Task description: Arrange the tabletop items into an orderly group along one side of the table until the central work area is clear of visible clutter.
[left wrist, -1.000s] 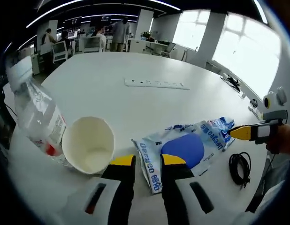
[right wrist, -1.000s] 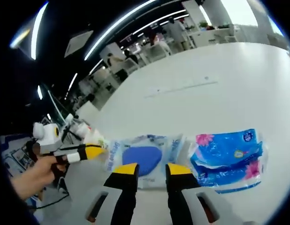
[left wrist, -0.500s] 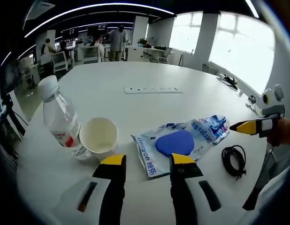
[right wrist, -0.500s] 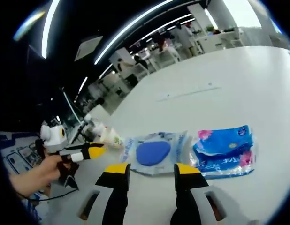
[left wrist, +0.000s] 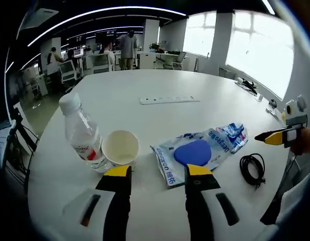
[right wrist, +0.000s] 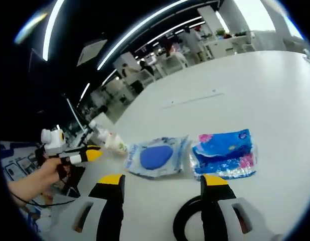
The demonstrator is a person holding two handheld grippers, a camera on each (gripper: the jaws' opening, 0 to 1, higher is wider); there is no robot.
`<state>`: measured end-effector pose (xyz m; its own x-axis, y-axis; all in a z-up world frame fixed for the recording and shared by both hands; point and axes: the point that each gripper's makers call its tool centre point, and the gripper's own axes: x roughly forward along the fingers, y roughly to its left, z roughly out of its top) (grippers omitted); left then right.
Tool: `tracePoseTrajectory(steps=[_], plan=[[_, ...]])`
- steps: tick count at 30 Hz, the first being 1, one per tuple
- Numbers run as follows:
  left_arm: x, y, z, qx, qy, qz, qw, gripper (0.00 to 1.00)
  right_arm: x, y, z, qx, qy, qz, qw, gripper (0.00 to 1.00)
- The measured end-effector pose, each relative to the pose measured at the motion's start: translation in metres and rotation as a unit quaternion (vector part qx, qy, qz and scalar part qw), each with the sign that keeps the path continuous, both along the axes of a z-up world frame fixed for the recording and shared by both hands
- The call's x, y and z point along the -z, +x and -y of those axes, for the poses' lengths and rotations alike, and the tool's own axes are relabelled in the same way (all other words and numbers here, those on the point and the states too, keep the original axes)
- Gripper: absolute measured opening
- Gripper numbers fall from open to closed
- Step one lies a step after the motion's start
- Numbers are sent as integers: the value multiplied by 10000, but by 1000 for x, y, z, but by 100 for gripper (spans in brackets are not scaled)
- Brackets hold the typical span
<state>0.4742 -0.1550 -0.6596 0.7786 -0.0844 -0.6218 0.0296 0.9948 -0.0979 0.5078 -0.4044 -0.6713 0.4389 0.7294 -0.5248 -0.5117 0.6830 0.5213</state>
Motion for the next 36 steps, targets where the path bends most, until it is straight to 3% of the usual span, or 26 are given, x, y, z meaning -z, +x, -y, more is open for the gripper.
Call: tracePoseTrajectory(steps=[7,12,23,27,30,36], plan=[[-7,3,-1,191,218,-40,9996,42,-1,-13,6,-522,-372,395,9972,66],[-10,7,-2,387,405,-102,9984,42,3,-21,21,-711,-554,497,9947,69],[-16,25,-12,800,669,-283,9941,42,7,-34,53,-279,-465,221,9983,70],[-4,28,-14,1155,844,-614,9878,41,11,-42,61,-156,-431,93,9989,69],[7,29,-17,1176,872,-787,9861,37,12,-46,66,-78,-431,53,9990,69],[24,25,-19,1287,851,-1157,9812,23,14,-48,79,296,-250,-151,9991,68]])
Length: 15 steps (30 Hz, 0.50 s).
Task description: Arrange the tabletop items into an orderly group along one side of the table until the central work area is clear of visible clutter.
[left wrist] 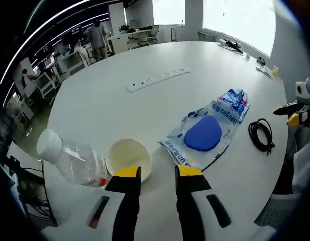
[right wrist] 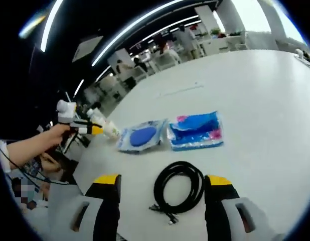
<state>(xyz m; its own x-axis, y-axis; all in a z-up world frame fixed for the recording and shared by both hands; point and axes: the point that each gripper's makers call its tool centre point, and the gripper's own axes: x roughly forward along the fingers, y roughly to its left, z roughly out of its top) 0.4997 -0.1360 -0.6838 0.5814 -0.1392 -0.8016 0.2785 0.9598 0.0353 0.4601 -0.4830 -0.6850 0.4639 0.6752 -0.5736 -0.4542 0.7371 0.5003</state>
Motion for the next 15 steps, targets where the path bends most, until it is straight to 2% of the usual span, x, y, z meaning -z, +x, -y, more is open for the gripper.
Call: tracePoseTrajectory(steps=[6,10,15], plan=[[14,-5,-2,34,226,-298,9993,19,2,-2,9,163,6,-86,9998,68],[16,-5,-8,125,510,-319,9981,2,2,-2,11,222,-18,-77,9997,67],[13,-2,-4,285,550,-222,9978,0,2,-4,10,243,-5,-107,9996,66]])
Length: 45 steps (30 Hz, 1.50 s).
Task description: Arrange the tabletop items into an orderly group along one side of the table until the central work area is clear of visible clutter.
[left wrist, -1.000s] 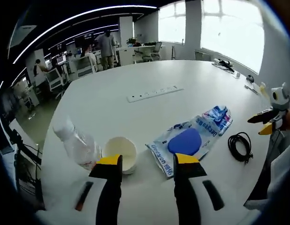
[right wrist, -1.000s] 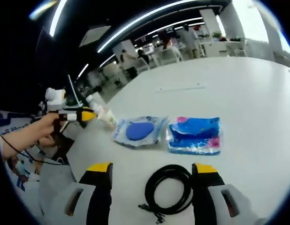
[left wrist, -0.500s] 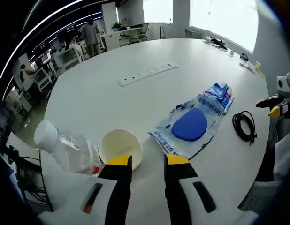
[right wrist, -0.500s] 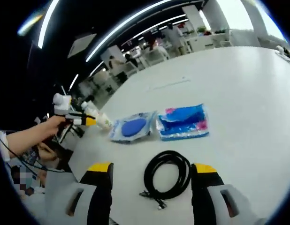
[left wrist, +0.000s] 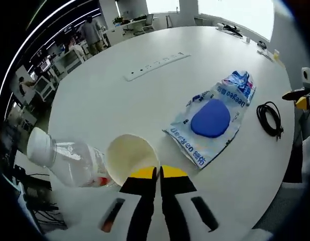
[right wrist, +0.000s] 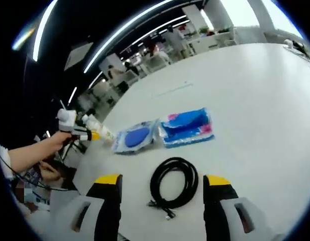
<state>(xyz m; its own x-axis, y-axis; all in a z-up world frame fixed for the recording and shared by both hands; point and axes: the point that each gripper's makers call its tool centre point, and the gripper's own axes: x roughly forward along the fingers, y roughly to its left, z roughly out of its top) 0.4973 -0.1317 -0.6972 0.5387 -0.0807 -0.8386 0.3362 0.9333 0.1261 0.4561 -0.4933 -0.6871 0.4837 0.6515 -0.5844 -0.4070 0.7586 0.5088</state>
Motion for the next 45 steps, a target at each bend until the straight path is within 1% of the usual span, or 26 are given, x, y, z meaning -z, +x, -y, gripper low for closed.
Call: tracePoseTrajectory(steps=[5,9,13,18,22,26,30,31,32,34,35,37,38,39,40,43,44,45], plan=[[-5,-1,12,144,-106,49,9998,0,2,-3,-2,38,53,-70,10000,66],[-6,-5,17,365,23,-7,9993,0,3,-5,-3,46,85,-114,9999,65],[-7,-4,22,482,34,-4,9988,0,4,-4,-4,69,120,-137,9998,64],[-2,-4,25,726,179,-85,9972,0,5,-4,-3,59,133,-150,9998,64],[0,-5,27,723,105,-147,9972,0,5,-3,-2,74,156,-183,9997,65],[-2,-4,27,671,81,-92,9977,0,7,-3,-4,9,135,-175,9998,66],[-10,0,22,498,123,76,9987,20,10,-3,-6,-19,149,-213,9997,66],[-12,1,20,449,112,124,9989,22,10,-4,-7,-25,150,-218,9996,66],[-15,2,19,401,80,164,9990,24,10,-4,-8,-32,157,-223,9996,66],[-24,5,16,210,-68,340,9992,26,10,-5,-9,-44,171,-230,9996,66],[-31,7,13,80,-148,483,9987,28,10,-5,-9,-53,173,-235,9996,66],[-42,10,7,-29,-182,688,9975,30,11,-6,-9,-62,160,-247,9995,66],[-49,10,2,-82,-156,801,9966,30,11,-6,-9,-64,156,-250,9995,66],[-54,10,-2,-61,-95,848,9963,29,12,-6,-9,-63,154,-254,9995,66],[-63,14,-8,-76,16,1074,9942,29,13,-6,-9,-63,153,-270,9995,66],[-84,19,-26,-305,161,1554,9873,29,15,-7,-9,-50,158,-314,9994,66],[-92,21,-36,-509,163,1724,9836,28,15,-7,-9,-50,158,-321,9993,66],[-96,21,-43,-657,159,1821,9810,28,15,-7,-9,-53,157,-318,9994,66]])
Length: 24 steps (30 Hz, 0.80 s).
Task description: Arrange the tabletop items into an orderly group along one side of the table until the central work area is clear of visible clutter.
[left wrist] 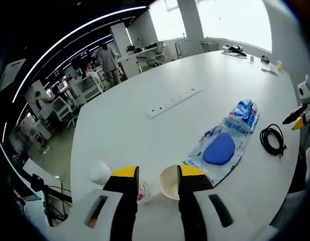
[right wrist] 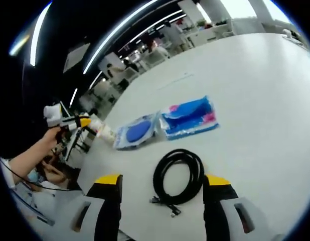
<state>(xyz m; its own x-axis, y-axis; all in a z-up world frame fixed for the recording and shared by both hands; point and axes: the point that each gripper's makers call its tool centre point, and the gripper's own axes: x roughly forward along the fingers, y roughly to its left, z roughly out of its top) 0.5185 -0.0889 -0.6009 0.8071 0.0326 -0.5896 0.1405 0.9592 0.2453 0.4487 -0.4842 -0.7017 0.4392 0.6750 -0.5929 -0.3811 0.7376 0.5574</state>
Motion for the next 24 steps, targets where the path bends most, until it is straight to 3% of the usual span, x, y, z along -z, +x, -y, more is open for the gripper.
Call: tracePoseTrajectory(steps=[3,5,7,8,11,16,24], plan=[[-11,0,-25,-490,-12,240,9985,26,-1,0,-1,-18,3,15,10000,66],[-14,2,-33,-658,-132,293,9973,18,-1,1,-2,-27,7,6,10000,66],[-17,4,-38,-773,-113,354,9963,23,0,0,-3,-38,1,-13,10000,66],[-24,7,-42,-875,-38,548,9946,27,0,0,-4,-53,2,-15,10000,66],[-35,11,-38,-872,-137,839,9926,26,-1,-1,-4,-40,2,-21,10000,66],[-20,13,-46,-1009,-80,615,9930,35,2,-1,-2,5,13,-85,10000,66],[0,15,-54,-1242,-496,548,9895,33,2,1,6,169,45,-121,9998,65]])
